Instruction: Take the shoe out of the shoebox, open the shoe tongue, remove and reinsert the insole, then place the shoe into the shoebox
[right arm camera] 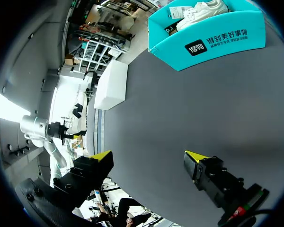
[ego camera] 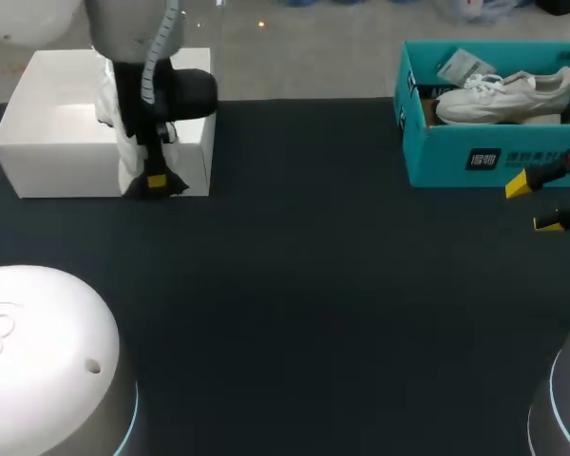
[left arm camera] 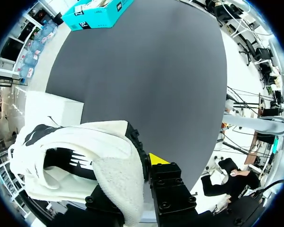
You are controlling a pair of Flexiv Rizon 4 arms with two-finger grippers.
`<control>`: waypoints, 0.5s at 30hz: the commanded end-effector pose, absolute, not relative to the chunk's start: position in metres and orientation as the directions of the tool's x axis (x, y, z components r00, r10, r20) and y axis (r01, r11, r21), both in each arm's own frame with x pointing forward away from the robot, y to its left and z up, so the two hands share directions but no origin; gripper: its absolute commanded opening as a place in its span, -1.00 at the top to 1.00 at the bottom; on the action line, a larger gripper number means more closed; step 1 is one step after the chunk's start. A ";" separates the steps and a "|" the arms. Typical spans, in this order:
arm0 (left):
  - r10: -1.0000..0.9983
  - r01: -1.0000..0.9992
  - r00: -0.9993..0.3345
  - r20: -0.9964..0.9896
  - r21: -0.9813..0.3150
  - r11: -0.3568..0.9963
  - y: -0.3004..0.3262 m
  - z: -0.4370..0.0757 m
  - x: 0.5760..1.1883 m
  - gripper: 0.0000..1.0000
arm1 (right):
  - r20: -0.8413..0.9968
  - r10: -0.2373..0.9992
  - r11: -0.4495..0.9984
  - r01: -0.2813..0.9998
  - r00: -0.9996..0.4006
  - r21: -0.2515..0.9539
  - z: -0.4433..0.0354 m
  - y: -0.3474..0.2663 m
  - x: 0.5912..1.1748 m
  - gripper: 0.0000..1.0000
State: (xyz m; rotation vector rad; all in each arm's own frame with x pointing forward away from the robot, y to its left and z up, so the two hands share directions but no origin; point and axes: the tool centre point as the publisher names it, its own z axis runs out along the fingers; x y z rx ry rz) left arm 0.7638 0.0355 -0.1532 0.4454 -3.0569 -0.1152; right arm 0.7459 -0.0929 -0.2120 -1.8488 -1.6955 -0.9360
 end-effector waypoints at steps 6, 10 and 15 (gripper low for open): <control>-0.366 -0.376 -0.925 0.103 -0.096 0.922 0.140 -0.152 0.787 1.00 | 0.739 0.674 -0.137 0.984 0.011 0.110 -0.212 -0.092 0.745 -1.00; -0.368 -0.379 -0.922 0.122 -0.087 0.921 0.147 -0.152 0.801 1.00 | 0.739 0.674 -0.137 0.984 0.011 0.110 -0.212 -0.092 0.745 -1.00; -0.345 -0.355 -0.932 0.112 -0.091 0.930 0.146 -0.150 0.816 1.00 | 0.739 0.674 -0.137 0.984 0.011 0.110 -0.212 -0.092 0.745 -1.00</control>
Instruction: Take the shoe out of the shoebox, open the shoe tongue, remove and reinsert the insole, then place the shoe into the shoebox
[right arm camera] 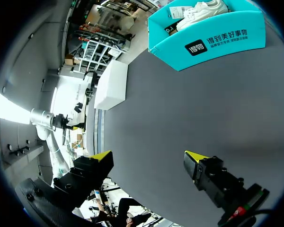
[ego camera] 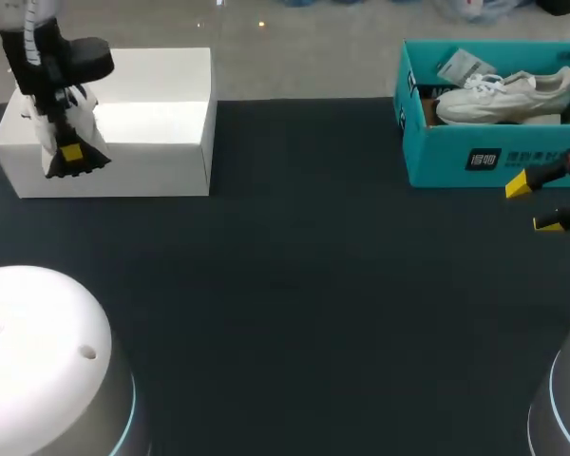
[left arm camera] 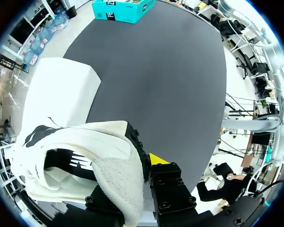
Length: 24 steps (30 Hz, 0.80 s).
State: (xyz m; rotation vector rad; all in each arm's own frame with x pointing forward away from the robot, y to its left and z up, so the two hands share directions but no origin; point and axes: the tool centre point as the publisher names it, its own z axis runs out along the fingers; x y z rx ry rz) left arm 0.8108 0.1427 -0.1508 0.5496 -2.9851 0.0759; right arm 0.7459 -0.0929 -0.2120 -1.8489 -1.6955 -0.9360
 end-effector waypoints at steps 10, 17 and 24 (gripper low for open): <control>-0.371 -0.382 -0.921 0.121 -0.084 0.920 0.141 -0.149 0.822 1.00 | 0.739 0.674 -0.137 0.984 0.011 0.110 -0.212 -0.092 0.745 -1.00; -0.371 -0.382 -0.921 0.121 -0.084 0.920 0.141 -0.149 0.822 1.00 | 0.739 0.674 -0.137 0.984 0.011 0.110 -0.212 -0.092 0.745 -1.00; -0.318 -0.331 -0.941 0.118 -0.103 0.938 0.148 -0.145 0.820 1.00 | 0.739 0.674 -0.137 0.984 0.011 0.110 -0.212 -0.092 0.745 -1.00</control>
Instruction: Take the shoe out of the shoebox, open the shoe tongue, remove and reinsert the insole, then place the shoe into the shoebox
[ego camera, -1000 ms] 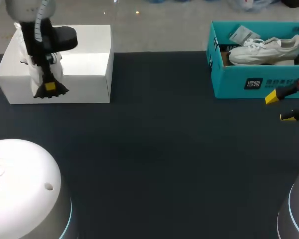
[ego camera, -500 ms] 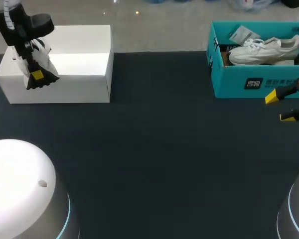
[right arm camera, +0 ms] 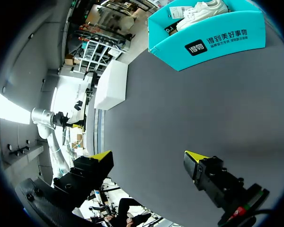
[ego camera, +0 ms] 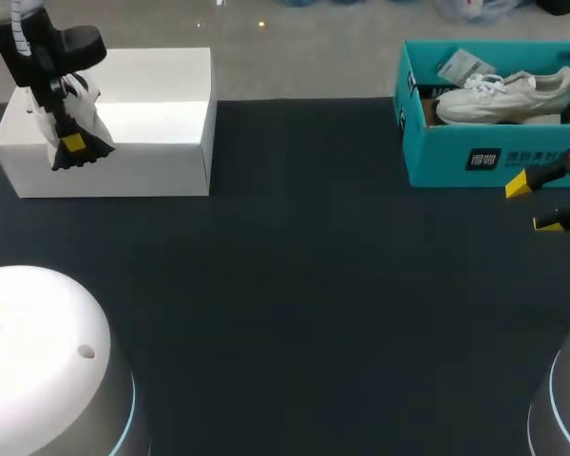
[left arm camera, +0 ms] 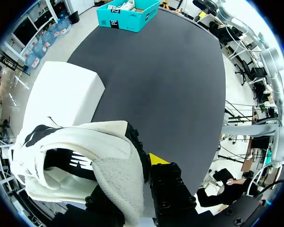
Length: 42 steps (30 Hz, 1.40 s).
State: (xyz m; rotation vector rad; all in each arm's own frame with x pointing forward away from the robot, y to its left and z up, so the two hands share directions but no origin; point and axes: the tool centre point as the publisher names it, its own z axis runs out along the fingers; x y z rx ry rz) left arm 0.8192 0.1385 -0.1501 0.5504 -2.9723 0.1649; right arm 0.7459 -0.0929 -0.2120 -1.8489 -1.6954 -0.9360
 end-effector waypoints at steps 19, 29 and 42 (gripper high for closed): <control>-0.159 -0.160 -0.987 0.019 -0.145 0.976 0.263 -0.164 0.882 1.00 | 0.739 0.674 -0.137 0.984 0.011 0.110 -0.212 -0.092 0.745 -1.00; -0.209 -0.209 -0.978 -0.007 -0.004 0.978 0.305 -0.182 0.932 1.00 | 0.739 0.674 -0.137 0.984 0.011 0.110 -0.212 -0.092 0.745 -1.00; -0.252 -0.252 -0.965 0.069 0.009 0.968 0.315 -0.202 0.976 1.00 | 0.739 0.674 -0.137 0.984 0.011 0.110 -0.212 -0.092 0.745 -1.00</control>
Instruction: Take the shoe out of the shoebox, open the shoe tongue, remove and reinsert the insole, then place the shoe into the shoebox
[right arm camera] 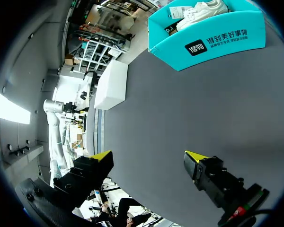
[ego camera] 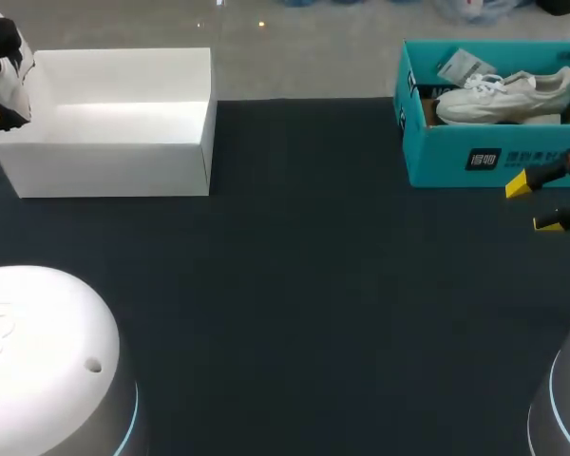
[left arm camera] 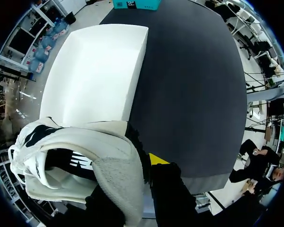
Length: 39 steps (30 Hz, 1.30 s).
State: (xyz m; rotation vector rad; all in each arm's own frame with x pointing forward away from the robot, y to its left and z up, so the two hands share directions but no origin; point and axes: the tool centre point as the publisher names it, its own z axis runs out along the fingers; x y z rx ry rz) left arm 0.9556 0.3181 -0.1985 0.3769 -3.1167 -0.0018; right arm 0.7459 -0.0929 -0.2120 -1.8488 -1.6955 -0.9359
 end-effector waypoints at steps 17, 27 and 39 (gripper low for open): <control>-0.309 -0.310 -0.949 0.068 -0.008 0.951 0.313 -0.204 0.979 1.00 | 0.739 0.674 -0.137 0.984 0.011 0.110 -0.212 -0.092 0.745 -1.00; 0.497 0.497 -0.867 0.019 -0.013 0.868 0.306 -0.192 1.001 1.00 | 0.739 0.674 -0.137 0.984 0.011 0.110 -0.212 -0.092 0.745 -1.00; 0.937 0.934 -0.301 0.179 -0.142 0.328 0.317 -0.163 0.980 1.00 | 0.739 0.674 -0.137 0.984 0.011 0.110 -0.212 -0.092 0.745 -1.00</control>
